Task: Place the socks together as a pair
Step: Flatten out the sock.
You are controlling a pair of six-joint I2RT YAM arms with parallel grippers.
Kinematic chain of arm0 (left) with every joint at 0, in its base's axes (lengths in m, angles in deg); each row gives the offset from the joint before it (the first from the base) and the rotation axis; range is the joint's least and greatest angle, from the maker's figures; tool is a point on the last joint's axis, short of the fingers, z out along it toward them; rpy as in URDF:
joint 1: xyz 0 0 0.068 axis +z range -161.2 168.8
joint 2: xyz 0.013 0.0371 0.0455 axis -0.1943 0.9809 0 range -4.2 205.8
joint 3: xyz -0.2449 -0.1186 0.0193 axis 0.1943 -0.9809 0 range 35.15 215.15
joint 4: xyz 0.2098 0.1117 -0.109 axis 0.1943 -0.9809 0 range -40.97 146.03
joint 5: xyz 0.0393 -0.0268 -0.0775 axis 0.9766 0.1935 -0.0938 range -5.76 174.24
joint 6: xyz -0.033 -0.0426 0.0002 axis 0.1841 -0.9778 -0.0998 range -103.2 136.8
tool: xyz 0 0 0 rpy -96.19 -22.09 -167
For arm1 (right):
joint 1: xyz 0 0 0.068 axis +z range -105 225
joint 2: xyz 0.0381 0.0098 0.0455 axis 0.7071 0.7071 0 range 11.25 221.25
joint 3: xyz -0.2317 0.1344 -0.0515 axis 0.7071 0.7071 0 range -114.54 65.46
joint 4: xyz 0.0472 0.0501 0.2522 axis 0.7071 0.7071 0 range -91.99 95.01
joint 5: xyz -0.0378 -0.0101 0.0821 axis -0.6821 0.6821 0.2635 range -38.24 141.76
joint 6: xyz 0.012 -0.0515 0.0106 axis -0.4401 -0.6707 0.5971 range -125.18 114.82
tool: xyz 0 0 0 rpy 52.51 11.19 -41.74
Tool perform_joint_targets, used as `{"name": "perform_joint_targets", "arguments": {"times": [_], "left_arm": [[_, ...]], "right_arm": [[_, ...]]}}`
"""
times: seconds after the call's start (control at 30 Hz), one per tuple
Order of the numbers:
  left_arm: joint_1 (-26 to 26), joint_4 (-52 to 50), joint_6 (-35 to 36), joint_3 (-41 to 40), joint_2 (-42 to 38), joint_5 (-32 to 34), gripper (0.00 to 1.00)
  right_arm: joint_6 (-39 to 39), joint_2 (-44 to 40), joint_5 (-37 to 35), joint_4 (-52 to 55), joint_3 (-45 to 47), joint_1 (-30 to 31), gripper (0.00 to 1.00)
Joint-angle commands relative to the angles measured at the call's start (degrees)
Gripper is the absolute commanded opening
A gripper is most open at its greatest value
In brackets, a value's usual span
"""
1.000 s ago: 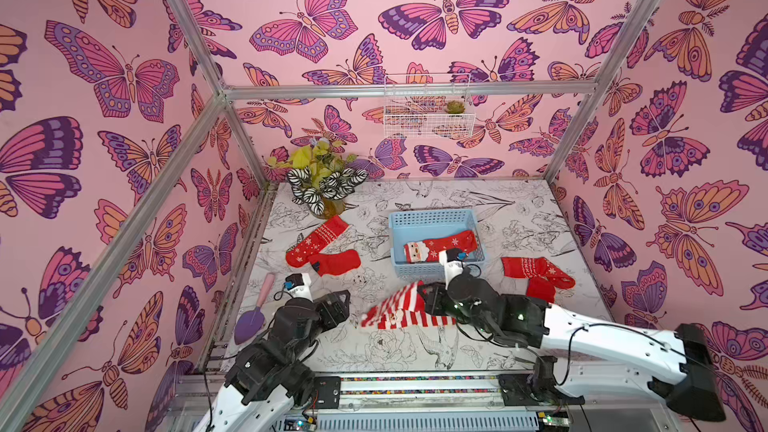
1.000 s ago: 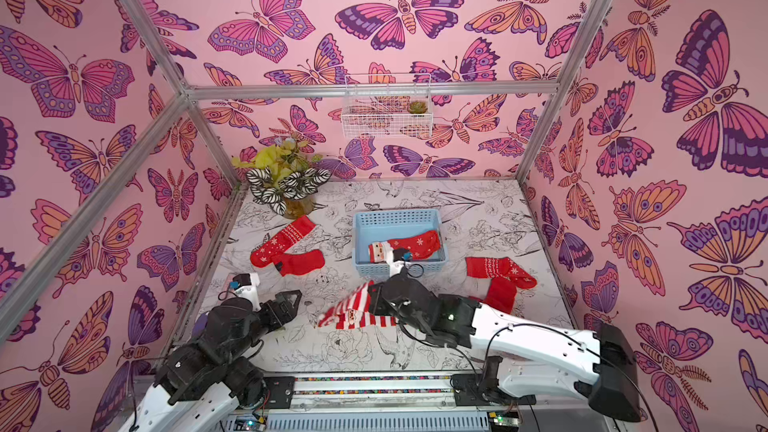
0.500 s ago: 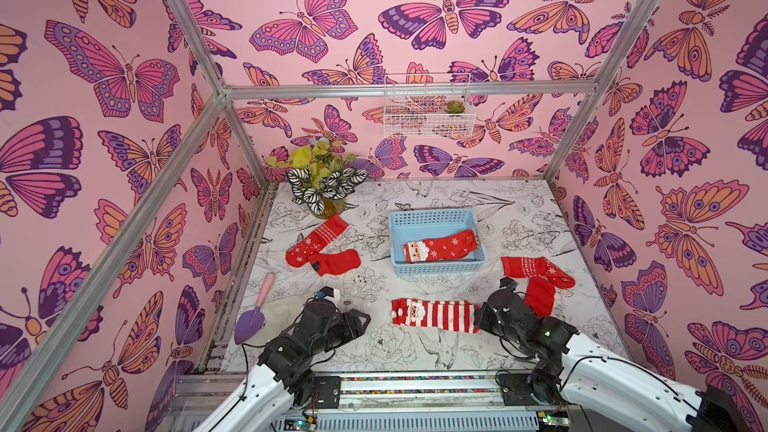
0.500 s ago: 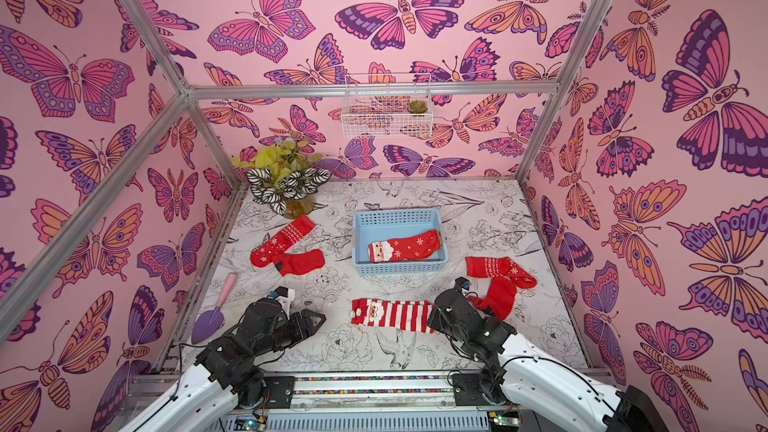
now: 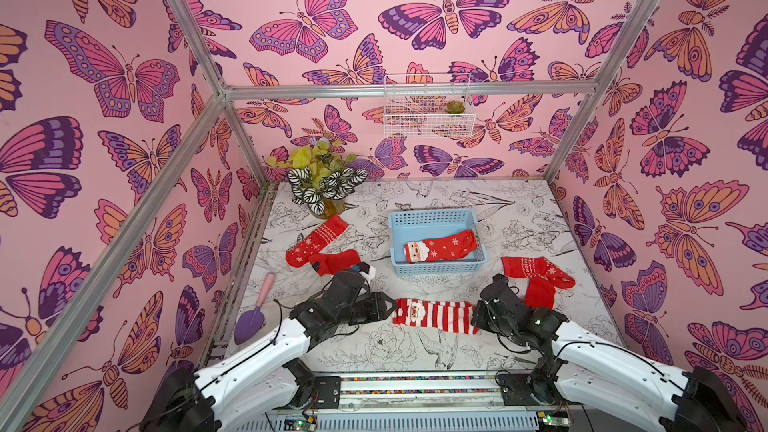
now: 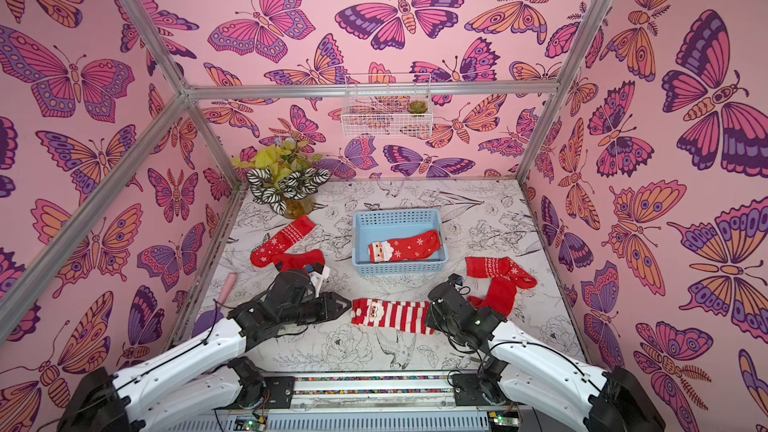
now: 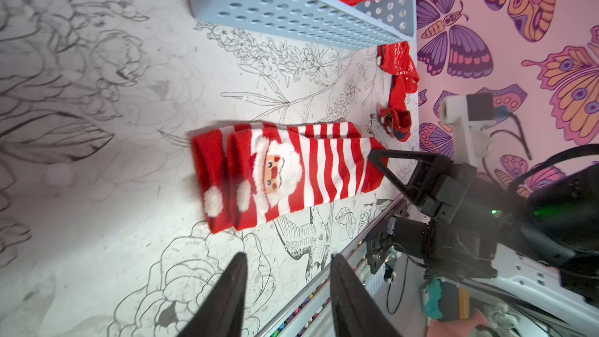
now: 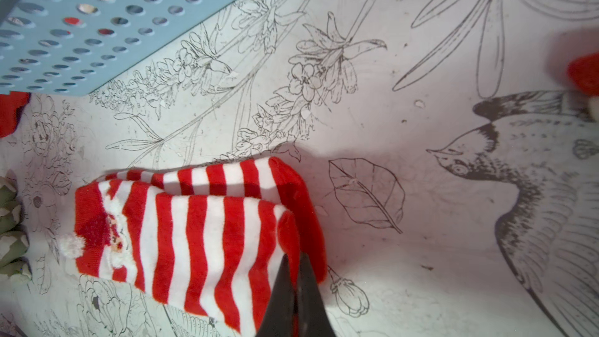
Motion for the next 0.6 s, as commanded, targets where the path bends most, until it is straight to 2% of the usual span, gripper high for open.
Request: {"name": "perform_joint_targets", "arguments": {"times": [0.0, 0.13, 0.27, 0.3, 0.57], "left_arm": [[-3.3, 0.4, 4.3, 2.8, 6.7, 4.9, 0.36], [-6.0, 0.3, 5.2, 5.5, 12.0, 8.3, 0.34], [-6.6, 0.3, 4.5, 5.4, 14.2, 12.4, 0.34], [-6.7, 0.2, 4.1, 5.2, 16.8, 12.9, 0.34], [-8.0, 0.3, 3.9, 7.5, 22.3, 12.1, 0.31]], "right_arm": [[-1.0, 0.8, -1.3, 2.1, -1.8, -0.4, 0.0], [-1.4, 1.6, -1.2, 2.2, -2.4, -0.3, 0.0], [-1.6, 2.4, -1.8, 2.9, -3.0, -0.3, 0.0], [-1.6, 2.5, -1.8, 2.6, -2.9, -0.3, 0.0], [-1.4, 4.0, -0.7, 1.3, -2.6, -0.3, 0.0]]}}
